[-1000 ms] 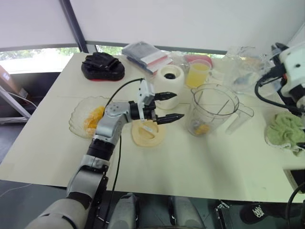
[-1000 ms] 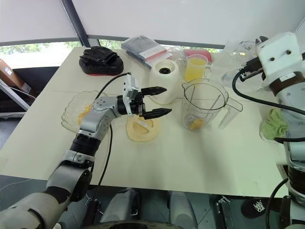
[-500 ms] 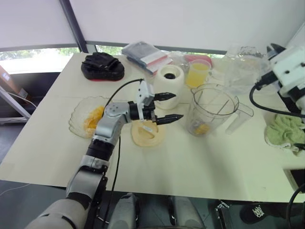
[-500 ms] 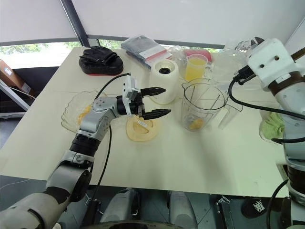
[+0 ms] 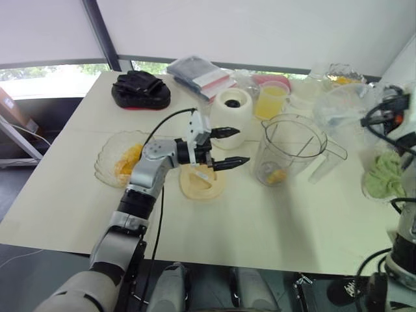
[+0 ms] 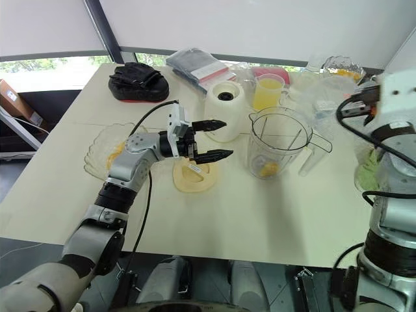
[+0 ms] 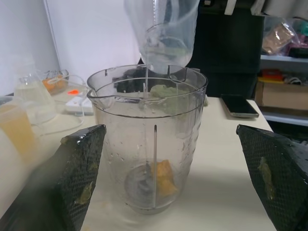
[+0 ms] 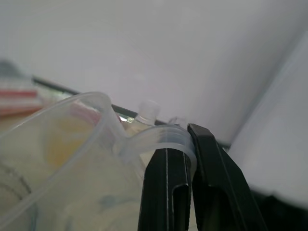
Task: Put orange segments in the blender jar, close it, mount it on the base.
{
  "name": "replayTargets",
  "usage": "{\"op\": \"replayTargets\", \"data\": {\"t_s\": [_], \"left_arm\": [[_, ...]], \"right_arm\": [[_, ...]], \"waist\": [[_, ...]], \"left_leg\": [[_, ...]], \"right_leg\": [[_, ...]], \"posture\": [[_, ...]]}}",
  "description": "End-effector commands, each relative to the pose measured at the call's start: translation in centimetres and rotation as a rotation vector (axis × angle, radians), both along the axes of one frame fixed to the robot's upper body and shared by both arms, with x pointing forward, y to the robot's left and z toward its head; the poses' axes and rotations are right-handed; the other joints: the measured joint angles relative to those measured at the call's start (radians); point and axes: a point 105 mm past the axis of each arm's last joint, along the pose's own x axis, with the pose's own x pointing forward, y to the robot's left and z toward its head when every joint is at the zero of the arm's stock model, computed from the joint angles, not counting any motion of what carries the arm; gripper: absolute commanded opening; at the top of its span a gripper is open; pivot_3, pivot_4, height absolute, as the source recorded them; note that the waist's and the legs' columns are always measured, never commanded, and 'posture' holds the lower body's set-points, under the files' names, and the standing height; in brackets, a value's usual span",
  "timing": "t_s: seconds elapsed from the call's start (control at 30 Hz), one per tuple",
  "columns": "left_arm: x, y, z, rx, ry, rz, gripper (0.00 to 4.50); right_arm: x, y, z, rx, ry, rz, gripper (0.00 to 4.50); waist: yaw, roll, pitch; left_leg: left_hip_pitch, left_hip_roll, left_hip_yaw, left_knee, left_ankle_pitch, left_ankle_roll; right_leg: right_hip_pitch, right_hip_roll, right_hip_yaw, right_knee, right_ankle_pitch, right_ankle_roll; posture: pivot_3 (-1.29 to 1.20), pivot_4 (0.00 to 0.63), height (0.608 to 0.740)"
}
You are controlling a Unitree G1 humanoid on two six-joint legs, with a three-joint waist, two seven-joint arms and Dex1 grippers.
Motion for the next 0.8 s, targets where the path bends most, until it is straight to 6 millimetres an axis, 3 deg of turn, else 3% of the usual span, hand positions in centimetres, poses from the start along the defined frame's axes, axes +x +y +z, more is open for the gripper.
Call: {"op": "replayTargets", "data": {"t_s": [0.03, 0.3, 0.47, 0.57, 0.8], "left_arm": [[-0.1, -0.2, 0.7, -0.002, -0.036, -0.009, 4.5], [-0.1, -0.4, 0.6, -0.001, -0.032, -0.015, 4.5], [-0.2, -0.4, 0.8, -0.013, -0.02, -0.013, 4.5], [-0.3, -0.2, 1.3, -0.026, -0.016, -0.024, 4.5], [-3.0, 0.5, 2.3, 0.002, 0.033, -0.182, 4.5]], "right_arm": [[-2.3, -1.6, 2.0, 0.16, -0.13, -0.074, 0.05], [-5.2, -4.8, 0.0, 0.372, -0.249, -0.202, 0.05], [-7.2, -7.0, -5.5, 0.488, -0.269, -0.342, 0.05], [-8.1, -7.0, -8.7, 0.55, -0.296, -0.37, 0.05], [-8.7, -6.5, -13.1, 0.615, -0.295, -0.414, 0.05]], "waist": [[-0.001, 0.0, 0.0], [0.0, 0.001, 0.0], [-0.002, 0.001, 0.0], [-0.004, 0.002, 0.0], [-0.022, 0.005, 0.0]], "left_leg": [[0.0, 0.0, 0.0, 0.0, 0.0, 0.0], [0.0, 0.0, 0.0, -0.001, 0.0, 0.0], [0.0, 0.0, 0.0, -0.002, 0.0, 0.0], [0.0, 0.0, 0.0, -0.002, 0.0, 0.0], [0.002, 0.0, 0.0, -0.002, 0.0, 0.0]], "right_leg": [[0.0, 0.0, 0.0, 0.0, 0.0, 0.0], [0.0, 0.0, 0.0, 0.0, 0.0, 0.0], [0.0, 0.0, 0.0, 0.0, 0.001, 0.003], [-0.001, 0.0, 0.0, 0.0, 0.001, 0.003], [0.0, 0.0, 0.0, 0.001, 0.0, 0.0]], "posture": [[0.0, 0.15, 0.74], [0.0, 0.15, 0.74], [0.0, 0.15, 0.74], [0.0, 0.15, 0.74], [0.0, 0.15, 0.74]]}}
